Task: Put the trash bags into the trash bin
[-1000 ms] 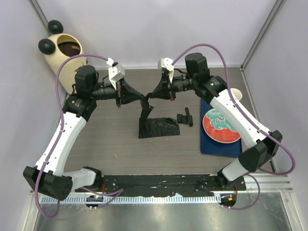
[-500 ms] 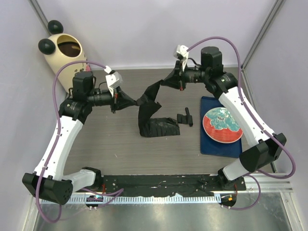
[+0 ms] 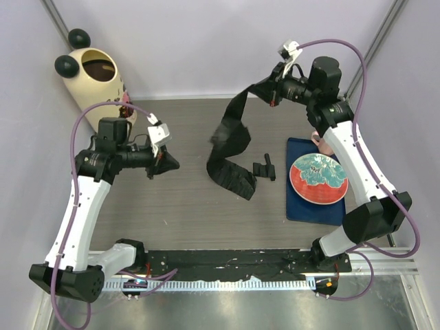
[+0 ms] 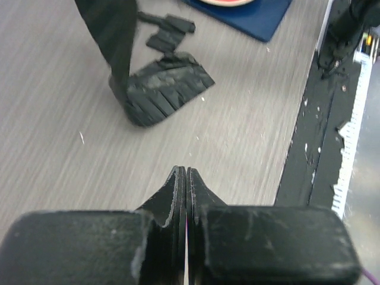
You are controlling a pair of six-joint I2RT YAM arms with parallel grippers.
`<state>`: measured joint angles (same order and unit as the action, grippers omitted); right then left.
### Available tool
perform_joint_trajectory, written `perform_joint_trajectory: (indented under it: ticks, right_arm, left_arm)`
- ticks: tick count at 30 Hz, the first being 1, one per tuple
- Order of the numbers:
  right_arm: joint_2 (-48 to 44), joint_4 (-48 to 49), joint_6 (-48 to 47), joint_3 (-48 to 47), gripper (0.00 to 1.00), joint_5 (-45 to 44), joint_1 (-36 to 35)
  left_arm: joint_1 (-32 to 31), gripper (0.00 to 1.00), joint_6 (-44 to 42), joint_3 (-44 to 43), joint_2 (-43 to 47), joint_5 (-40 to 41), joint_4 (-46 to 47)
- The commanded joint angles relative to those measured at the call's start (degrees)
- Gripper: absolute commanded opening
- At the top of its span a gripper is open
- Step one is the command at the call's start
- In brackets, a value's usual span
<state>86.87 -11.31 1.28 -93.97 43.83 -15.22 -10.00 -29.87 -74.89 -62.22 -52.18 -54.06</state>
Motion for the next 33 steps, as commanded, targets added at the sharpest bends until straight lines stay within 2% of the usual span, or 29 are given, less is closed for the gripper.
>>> perform_joint_trajectory:
  ticks: [1, 4, 7, 8, 9, 10, 11, 12, 13, 14, 15, 16, 21, 24, 26, 28, 31, 32, 33]
  right_arm:
    - [-0.39, 6.56, 3.56, -2.18, 0.01, -7.70, 1.16]
    - [-1.09, 7.79, 4.26, -1.57, 0.01, -8.42, 1.25]
    - [-1.35, 10.08, 7.15, -0.43, 0.01, -4.66, 1.25]
    - [-1.00, 10.43, 8.12, -0.33, 0.01, -3.50, 1.16]
    - [-1.00, 11.30, 9.34, -0.16, 0.01, -2.45, 1.16]
    - [-0.91, 13.40, 11.88, 0.37, 0.01, -0.44, 1.16]
    - [-1.00, 14.20, 12.69, 0.63, 0.01, 0.28, 0.99]
    - [-1.35, 15.86, 13.39, 0.90, 0.01, 1.24, 0.46]
    - [-1.53, 16.49, 14.53, 1.42, 0.01, 2.56, 0.11]
    - [-1.62, 16.76, 14.45, 1.60, 0.01, 3.01, -0.50]
    - [-1.96, 16.41, 14.37, 1.60, 0.01, 3.45, -1.47]
    - [-2.14, 16.50, 14.19, 1.86, 0.01, 4.15, -2.17]
    - [-3.81, 11.86, 7.61, 2.04, 0.01, 6.70, -6.65]
    - [-5.22, 8.42, 2.79, 2.65, 0.01, 6.27, -9.55]
    - [-5.92, 6.31, 0.58, 2.57, 0.01, 5.65, -11.40]
    - [-6.10, 5.42, 0.21, 2.92, 0.01, 4.95, -12.02]
    - [-6.01, 6.39, 0.65, 3.27, 0.01, 4.42, -12.64]
    - [-5.58, 6.48, 0.74, 3.18, 0.01, 4.50, -12.81]
    - [-5.40, 6.65, 0.83, 2.83, 0.01, 4.51, -12.99]
  left_arm:
    - [0.33, 0.00, -11.06, 0.18, 2.18, 3.92, -15.07]
    - [0.24, 0.00, -14.59, 2.99, 3.06, 5.86, -20.61]
    - [0.24, 0.03, -15.05, 4.49, 4.73, 4.56, -19.43]
    - [0.33, 0.11, -10.43, 4.58, 6.13, 3.94, -16.72]
    - [0.33, 0.38, -6.82, 4.67, 6.66, 3.41, -12.95]
    - [0.33, 0.50, -2.95, 4.58, 7.10, 2.53, -3.77]
    - [0.24, 0.58, 7.70, 4.67, 7.63, 2.61, 2.06]
    - [0.16, 0.67, 12.42, 4.84, 7.37, 3.31, 8.12]
    - [0.07, 0.76, 17.08, 4.58, 6.68, 3.49, 18.54]
    - [-0.02, 0.79, 20.34, 3.97, 5.71, 3.41, 22.73]
    - [-0.46, 0.81, 25.33, 1.79, 3.00, 3.06, 26.17]
    - [-0.89, 0.81, 26.78, 0.29, 1.32, 2.79, 30.73]
    - [-1.16, 0.79, 33.63, -9.99, -7.55, -0.36, 40.32]
    - [-0.99, 0.78, 39.26, -10.36, -8.62, -1.60, 49.71]
    - [-1.07, 0.79, 41.64, -10.45, -9.59, -3.79, 52.29]
    - [-1.86, 0.86, 39.73, -11.06, -10.03, -9.13, 53.27]
    - [-4.67, 0.90, 33.94, -10.19, -8.72, -9.08, 49.42]
    - [-5.64, 0.90, 27.47, -10.10, -7.67, -7.51, 47.58]
    - [-7.39, 0.90, 25.32, -9.58, -7.31, -6.80, 45.21]
